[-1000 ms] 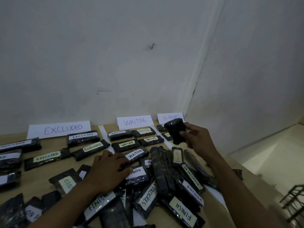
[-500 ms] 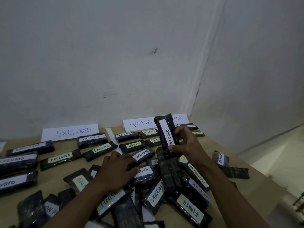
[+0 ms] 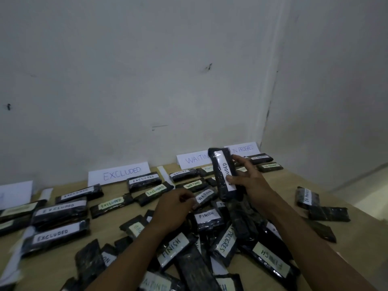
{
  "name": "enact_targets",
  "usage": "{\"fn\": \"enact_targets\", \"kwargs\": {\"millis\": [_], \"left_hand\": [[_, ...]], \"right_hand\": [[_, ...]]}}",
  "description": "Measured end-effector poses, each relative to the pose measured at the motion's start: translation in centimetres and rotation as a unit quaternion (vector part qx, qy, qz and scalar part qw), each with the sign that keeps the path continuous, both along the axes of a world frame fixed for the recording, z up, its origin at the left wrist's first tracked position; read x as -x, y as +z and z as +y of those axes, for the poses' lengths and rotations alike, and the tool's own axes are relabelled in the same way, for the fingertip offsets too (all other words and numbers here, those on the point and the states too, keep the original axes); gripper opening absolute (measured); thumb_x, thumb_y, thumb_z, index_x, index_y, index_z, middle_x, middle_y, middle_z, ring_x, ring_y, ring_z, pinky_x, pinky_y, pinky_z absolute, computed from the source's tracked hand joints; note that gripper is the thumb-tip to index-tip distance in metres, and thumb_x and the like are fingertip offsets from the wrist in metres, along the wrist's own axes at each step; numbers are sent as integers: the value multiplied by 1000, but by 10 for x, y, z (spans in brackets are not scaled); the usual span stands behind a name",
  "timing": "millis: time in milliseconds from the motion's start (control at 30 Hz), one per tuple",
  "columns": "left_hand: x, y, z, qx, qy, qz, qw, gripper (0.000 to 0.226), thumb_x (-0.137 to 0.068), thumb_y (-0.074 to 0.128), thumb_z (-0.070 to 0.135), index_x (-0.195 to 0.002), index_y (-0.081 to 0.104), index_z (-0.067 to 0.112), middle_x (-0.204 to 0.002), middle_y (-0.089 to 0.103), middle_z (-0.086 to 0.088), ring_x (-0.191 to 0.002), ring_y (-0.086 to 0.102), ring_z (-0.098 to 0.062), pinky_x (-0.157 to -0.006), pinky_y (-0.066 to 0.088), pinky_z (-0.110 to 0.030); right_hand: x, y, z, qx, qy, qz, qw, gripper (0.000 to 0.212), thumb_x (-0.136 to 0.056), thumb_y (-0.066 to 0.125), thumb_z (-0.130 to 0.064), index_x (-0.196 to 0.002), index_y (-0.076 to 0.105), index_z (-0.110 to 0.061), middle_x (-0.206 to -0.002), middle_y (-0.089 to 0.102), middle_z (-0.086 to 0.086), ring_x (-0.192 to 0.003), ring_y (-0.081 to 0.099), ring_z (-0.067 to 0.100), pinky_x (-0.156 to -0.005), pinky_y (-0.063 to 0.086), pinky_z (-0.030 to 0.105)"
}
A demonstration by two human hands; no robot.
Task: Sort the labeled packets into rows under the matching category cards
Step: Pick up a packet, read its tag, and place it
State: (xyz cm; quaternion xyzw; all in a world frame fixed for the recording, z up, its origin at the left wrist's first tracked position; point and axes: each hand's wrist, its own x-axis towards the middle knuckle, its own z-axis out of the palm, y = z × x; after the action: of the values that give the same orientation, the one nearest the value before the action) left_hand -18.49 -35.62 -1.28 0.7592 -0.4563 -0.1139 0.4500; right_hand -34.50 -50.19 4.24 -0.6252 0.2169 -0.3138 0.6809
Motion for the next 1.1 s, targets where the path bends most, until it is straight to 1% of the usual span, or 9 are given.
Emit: {"fn": "enact_targets", "kwargs": {"millis": [100,167,267,400,600,733,833,933,1100], "left_hand": [[0,5,5,67,-15,98,993,11,-90,63,21,-89,74,21,-87,72,8,-79,65,0,-71,46,-13],[0,13,10,118,-49,185,974,15,-93,58,16,-93,73,17,-90,74,2,-86,69,-12,-80,51,-24],[-4,28,23,194,-65,326,923,24,-96,44,7,-95,68,6,-82,72,-6,-76,67,-23,-68,53,-27],[-22,36,45,216,-47,379,898,25,-95,42,12,-105,63,6,-88,66,-15,-72,64,-31,-65,53,-37],[-56,36,78,172,34,297,939,12,-92,58,11,-98,66,17,-96,69,-16,-72,64,-33,-55,50,-32],[-80,33,93,86,47,207,973,18,-95,54,13,-100,66,25,-87,67,-6,-74,57,-27,-55,43,-30],[-86,33,92,51,19,194,979,20,-96,54,16,-109,64,26,-95,68,-5,-77,60,-25,-58,46,-29],[-87,28,89,-1,26,174,984,32,-95,56,28,-127,54,26,-108,65,2,-88,63,-15,-69,48,-26],[-84,11,94,-236,-17,16,971,45,-89,59,48,-126,58,22,-123,60,2,-104,56,-13,-89,46,-28]], "right_hand": [[-18,-4,8,-12,-15,-13,1000,74,-78,66,9,-138,42,-28,-106,71,13,-90,70,31,-67,57,40],[-30,-4,18,-5,-18,-22,1000,88,-76,64,14,-144,31,-30,-105,69,14,-86,69,30,-63,57,42],[-49,-1,33,-26,-14,-60,998,107,-73,65,18,-147,15,-42,-103,66,19,-82,69,32,-54,55,41],[-72,0,54,12,-1,-69,998,111,-70,69,18,-146,18,-44,-99,69,12,-85,71,28,-58,58,46],[-99,-14,66,234,-12,58,970,95,-60,89,-14,-133,37,-47,-137,45,1,-110,59,17,-85,56,47],[-109,-12,59,489,39,144,859,107,-65,86,-29,-146,19,-49,-155,11,-14,-136,16,7,-106,26,34],[-123,-8,53,563,118,218,788,82,-71,81,-31,-140,38,-42,-142,39,-8,-126,31,11,-101,33,31],[-134,-5,38,532,132,237,802,68,-68,83,-27,-126,50,-38,-119,55,-10,-111,46,12,-91,43,34],[-141,-4,9,495,68,250,829,48,-63,84,-18,-98,53,-26,-93,67,-8,-85,63,13,-71,52,31]]}}
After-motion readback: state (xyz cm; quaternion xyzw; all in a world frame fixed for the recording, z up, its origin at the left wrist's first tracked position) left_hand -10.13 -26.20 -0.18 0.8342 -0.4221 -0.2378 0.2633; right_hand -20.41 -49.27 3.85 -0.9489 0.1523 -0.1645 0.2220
